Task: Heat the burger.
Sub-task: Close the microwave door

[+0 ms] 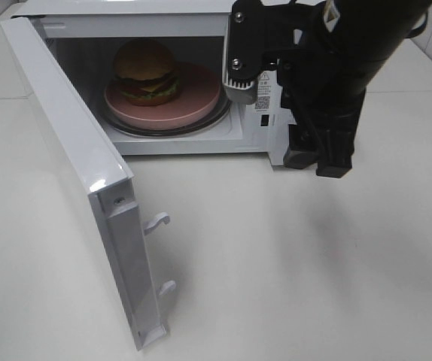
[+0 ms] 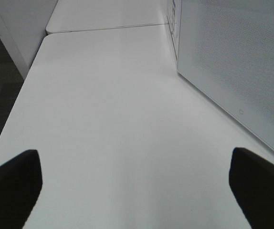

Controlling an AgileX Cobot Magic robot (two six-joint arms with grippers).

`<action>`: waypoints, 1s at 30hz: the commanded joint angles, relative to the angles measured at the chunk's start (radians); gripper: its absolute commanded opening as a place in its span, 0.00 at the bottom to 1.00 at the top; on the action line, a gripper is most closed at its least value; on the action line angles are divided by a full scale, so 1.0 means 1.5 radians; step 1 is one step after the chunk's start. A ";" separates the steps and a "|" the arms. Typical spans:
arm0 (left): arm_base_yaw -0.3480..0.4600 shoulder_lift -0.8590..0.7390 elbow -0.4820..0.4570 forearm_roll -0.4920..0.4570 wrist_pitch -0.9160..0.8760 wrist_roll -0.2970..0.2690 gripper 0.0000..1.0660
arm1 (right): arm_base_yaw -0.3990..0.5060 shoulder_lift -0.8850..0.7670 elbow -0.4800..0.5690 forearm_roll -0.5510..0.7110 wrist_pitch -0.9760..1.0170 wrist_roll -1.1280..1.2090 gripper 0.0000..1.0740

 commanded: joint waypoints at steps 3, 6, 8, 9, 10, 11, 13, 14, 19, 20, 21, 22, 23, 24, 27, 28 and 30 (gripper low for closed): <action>-0.003 -0.013 0.001 0.000 -0.005 -0.001 0.95 | 0.001 -0.092 0.068 0.007 -0.001 0.017 0.74; -0.003 -0.013 0.001 0.000 -0.005 -0.001 0.95 | -0.001 -0.151 0.121 0.011 0.001 0.039 0.74; -0.003 -0.013 0.001 0.000 -0.005 -0.001 0.95 | -0.001 -0.167 0.135 0.011 0.001 0.048 0.74; -0.003 -0.013 0.001 0.000 -0.005 -0.001 0.95 | -0.012 -0.197 0.157 0.016 0.001 0.061 0.74; -0.003 -0.013 0.001 0.000 -0.005 -0.001 0.95 | -0.012 -0.197 0.157 0.016 0.001 0.061 0.74; -0.003 -0.013 0.001 0.000 -0.005 -0.001 0.95 | -0.023 -0.211 0.168 0.020 -0.001 0.067 0.74; -0.003 -0.013 0.001 0.000 -0.005 -0.001 0.95 | -0.049 -0.233 0.194 0.021 -0.002 0.089 0.74; -0.003 -0.013 0.001 0.000 -0.005 -0.001 0.95 | -0.066 -0.243 0.204 0.021 -0.002 0.101 0.73; -0.003 -0.013 0.001 0.000 -0.005 -0.001 0.95 | -0.158 -0.288 0.261 0.023 -0.003 0.253 0.72; -0.003 -0.013 0.001 0.000 -0.005 -0.001 0.95 | -0.199 -0.297 0.279 0.022 -0.002 0.333 0.71; -0.003 -0.013 0.001 0.000 -0.005 -0.001 0.95 | -0.220 -0.300 0.287 0.021 -0.001 0.363 0.71; -0.003 -0.013 0.001 0.000 -0.005 -0.001 0.95 | -0.220 -0.300 0.287 0.021 -0.001 0.363 0.71; -0.003 -0.013 0.001 0.000 -0.005 -0.001 0.95 | -0.253 -0.301 0.299 0.021 0.003 0.427 0.71; -0.003 -0.013 0.001 0.000 -0.005 -0.001 0.95 | -0.267 -0.301 0.305 0.021 0.007 0.454 0.71; -0.003 -0.013 0.001 0.000 -0.005 -0.001 0.95 | -0.300 -0.301 0.326 0.022 0.013 0.515 0.71; -0.003 -0.013 0.001 0.000 -0.005 -0.001 0.95 | -0.300 -0.301 0.326 0.022 0.013 0.515 0.71; -0.003 -0.013 0.001 0.000 -0.005 -0.001 0.95 | -0.320 -0.302 0.340 0.025 0.014 0.547 0.71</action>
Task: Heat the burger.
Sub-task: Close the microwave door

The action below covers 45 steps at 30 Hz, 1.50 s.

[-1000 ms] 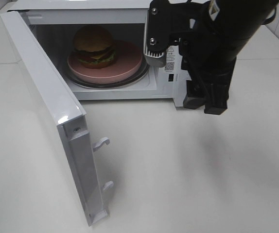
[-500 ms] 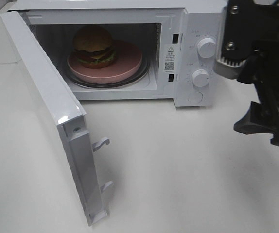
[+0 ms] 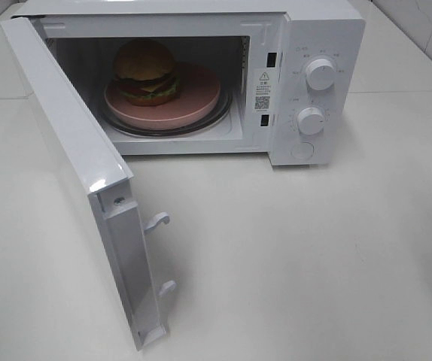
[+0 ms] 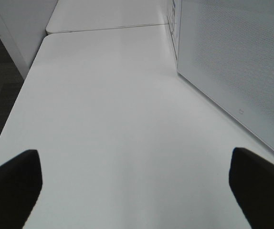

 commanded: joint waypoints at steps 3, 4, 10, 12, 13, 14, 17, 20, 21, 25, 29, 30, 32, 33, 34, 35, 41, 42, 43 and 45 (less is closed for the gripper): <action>-0.003 -0.013 0.001 0.000 -0.005 -0.001 0.95 | -0.061 -0.022 0.037 0.009 0.009 0.073 0.71; -0.003 -0.013 0.001 0.000 -0.005 -0.002 0.95 | -0.080 -0.043 0.047 0.009 0.006 0.073 0.71; -0.003 -0.013 0.001 0.000 -0.005 -0.002 0.95 | -0.110 -0.129 0.071 0.005 0.010 0.073 0.71; -0.003 -0.013 0.001 0.000 -0.005 -0.002 0.95 | -0.110 -0.165 0.081 0.006 0.019 0.073 0.71; -0.003 -0.013 0.001 0.000 -0.005 -0.002 0.95 | -0.110 -0.181 0.086 0.007 0.025 0.073 0.71; -0.003 -0.013 0.001 0.000 -0.005 -0.002 0.95 | -0.110 -0.181 0.086 0.007 0.025 0.073 0.71; -0.003 -0.013 0.001 0.000 -0.005 -0.002 0.95 | -0.110 -0.272 0.112 0.007 0.039 0.073 0.71; -0.003 -0.013 0.001 0.000 -0.005 -0.002 0.95 | -0.110 -0.347 0.128 0.007 0.037 0.069 0.71; -0.003 -0.013 0.001 0.000 -0.005 -0.002 0.95 | -0.110 -0.373 0.133 0.007 0.037 0.066 0.71; -0.003 -0.013 0.001 0.000 -0.005 -0.002 0.95 | -0.110 -0.442 0.145 0.007 0.040 0.065 0.71; -0.003 -0.013 0.001 0.000 -0.005 -0.001 0.95 | -0.110 -0.536 0.158 0.006 0.064 0.041 0.71; -0.003 -0.013 0.001 0.000 -0.005 -0.001 0.95 | -0.110 -0.563 0.163 0.013 0.067 0.023 0.71; -0.003 -0.013 0.001 0.000 -0.005 -0.001 0.95 | -0.110 -0.577 0.163 0.017 0.067 0.017 0.71; -0.003 -0.013 0.001 0.000 -0.005 -0.001 0.95 | -0.110 -0.597 0.163 0.021 0.067 0.010 0.71; -0.003 -0.013 0.001 0.000 -0.005 -0.001 0.95 | -0.110 -0.597 0.163 0.021 0.067 0.010 0.71; -0.003 -0.013 0.001 0.000 -0.005 -0.001 0.95 | -0.110 -0.608 0.163 0.022 0.067 0.008 0.71; -0.003 -0.013 0.001 0.000 -0.005 -0.001 0.95 | -0.110 -0.678 0.163 0.031 0.067 -0.004 0.71; -0.003 -0.013 0.001 0.000 -0.005 -0.001 0.95 | -0.110 -0.678 0.163 0.031 0.067 -0.004 0.71; -0.003 -0.013 0.001 0.000 -0.005 -0.001 0.95 | -0.109 -0.688 0.163 0.033 0.066 -0.009 0.72; -0.003 -0.013 0.001 0.000 -0.005 -0.001 0.95 | -0.109 -0.712 0.163 0.037 0.066 -0.017 0.77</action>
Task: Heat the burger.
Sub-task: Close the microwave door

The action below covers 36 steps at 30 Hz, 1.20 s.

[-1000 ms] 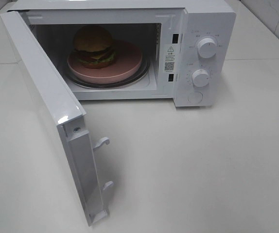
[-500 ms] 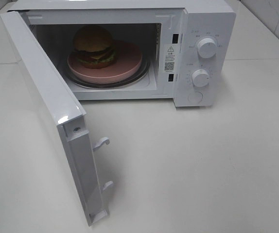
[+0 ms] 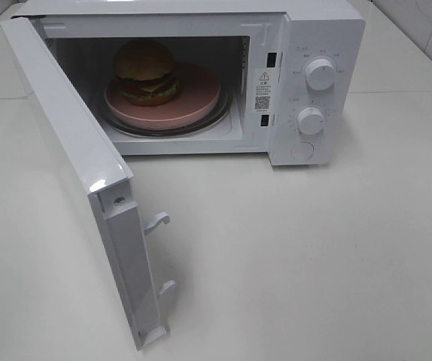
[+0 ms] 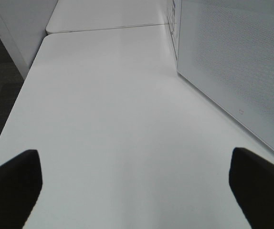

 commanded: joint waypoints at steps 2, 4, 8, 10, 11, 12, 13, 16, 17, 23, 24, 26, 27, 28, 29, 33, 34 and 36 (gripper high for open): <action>-0.003 -0.013 0.001 0.000 -0.005 -0.001 0.95 | -0.002 -0.052 0.002 0.007 -0.003 -0.020 0.83; -0.003 -0.013 0.001 0.000 -0.005 -0.001 0.95 | -0.002 -0.081 0.002 0.011 -0.003 -0.020 0.91; -0.003 -0.013 0.001 0.000 -0.005 -0.001 0.95 | -0.002 -0.079 0.002 0.029 -0.003 -0.047 0.94; -0.003 -0.013 0.001 0.000 -0.005 -0.001 0.95 | -0.002 -0.079 0.002 0.043 -0.003 -0.064 0.94; -0.003 -0.013 0.001 0.000 -0.005 -0.002 0.95 | -0.002 -0.079 0.002 0.044 -0.003 -0.066 0.94; -0.003 -0.013 0.001 0.000 -0.005 -0.001 0.95 | -0.002 -0.079 0.002 0.045 -0.003 -0.066 0.94; -0.003 -0.013 0.001 0.000 -0.005 -0.001 0.95 | -0.002 -0.079 0.002 0.045 -0.003 -0.066 0.94; -0.003 -0.013 0.001 0.000 -0.005 -0.002 0.95 | -0.002 -0.079 0.002 0.043 -0.003 -0.063 0.93; -0.003 -0.013 0.001 0.000 -0.005 -0.002 0.95 | -0.002 -0.079 0.002 0.043 -0.003 -0.063 0.93; -0.003 -0.013 0.001 0.000 -0.005 -0.002 0.95 | -0.002 -0.079 0.002 0.041 -0.003 -0.055 0.86; -0.003 -0.013 0.001 0.000 -0.005 -0.002 0.95 | -0.002 -0.079 0.002 0.041 -0.003 -0.055 0.81; -0.003 -0.013 0.001 0.000 -0.005 -0.002 0.95 | -0.002 -0.079 0.002 0.041 -0.003 -0.055 0.78; -0.003 -0.013 0.001 0.000 -0.005 -0.002 0.95 | -0.002 -0.079 0.002 0.041 -0.003 -0.055 0.72; -0.003 -0.013 0.001 0.000 -0.005 -0.002 0.95 | -0.002 -0.079 0.002 0.041 -0.003 -0.055 0.69; -0.003 -0.013 0.001 0.000 -0.005 -0.002 0.95 | -0.002 -0.079 0.002 0.041 -0.003 -0.055 0.69; -0.003 -0.013 0.001 0.000 -0.005 -0.002 0.95 | -0.002 -0.079 0.002 0.041 -0.003 -0.055 0.55; -0.003 -0.013 0.001 0.000 -0.005 -0.002 0.95 | -0.002 -0.079 0.002 0.041 -0.003 -0.055 0.55; -0.003 -0.013 0.001 0.000 -0.005 -0.002 0.95 | -0.002 -0.079 0.002 0.041 -0.003 -0.055 0.50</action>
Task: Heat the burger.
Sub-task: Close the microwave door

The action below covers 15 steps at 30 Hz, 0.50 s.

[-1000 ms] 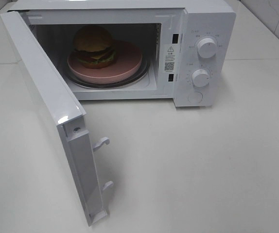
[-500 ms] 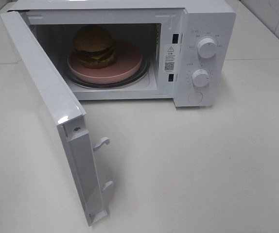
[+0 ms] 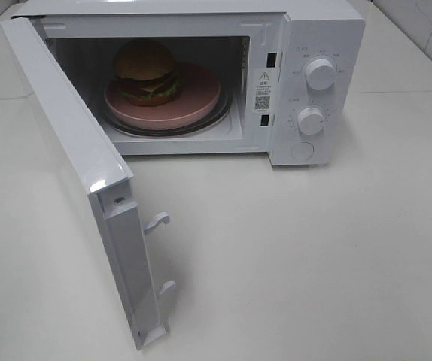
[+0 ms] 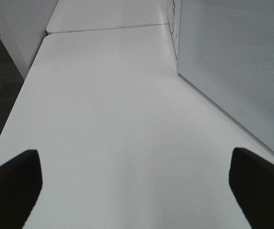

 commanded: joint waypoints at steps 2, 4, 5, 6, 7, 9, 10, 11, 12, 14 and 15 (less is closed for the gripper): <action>-0.003 -0.013 0.001 0.000 -0.005 -0.002 0.95 | -0.002 -0.019 0.000 0.002 -0.004 -0.003 0.48; -0.003 -0.013 0.001 0.000 -0.005 -0.002 0.95 | -0.002 -0.019 0.000 0.002 -0.004 -0.003 0.47; -0.003 -0.013 0.001 0.000 -0.005 -0.002 0.95 | -0.002 -0.019 0.000 0.002 -0.004 -0.003 0.47; -0.003 -0.013 0.001 0.000 -0.005 -0.002 0.95 | -0.002 -0.019 0.000 0.002 -0.004 -0.003 0.47; -0.003 -0.013 0.001 0.000 -0.005 -0.002 0.95 | -0.002 -0.019 0.000 0.002 -0.004 -0.003 0.47; -0.003 -0.013 0.001 0.000 -0.005 -0.002 0.95 | -0.002 -0.019 0.000 0.002 -0.004 -0.003 0.47; -0.003 -0.013 0.001 0.000 -0.005 -0.002 0.95 | -0.002 -0.019 0.000 0.002 -0.004 -0.003 0.47; -0.003 -0.013 0.001 0.000 -0.005 -0.002 0.95 | -0.002 -0.019 0.000 0.002 -0.004 -0.003 0.47; -0.003 -0.013 0.001 0.000 -0.005 -0.002 0.95 | -0.002 -0.019 0.000 0.002 -0.004 -0.003 0.47; -0.003 -0.013 0.001 0.000 -0.005 0.000 0.95 | -0.002 -0.019 0.000 0.002 -0.004 -0.003 0.47; -0.003 -0.013 0.001 0.000 -0.005 0.000 0.95 | -0.002 -0.019 0.000 0.002 -0.004 -0.003 0.47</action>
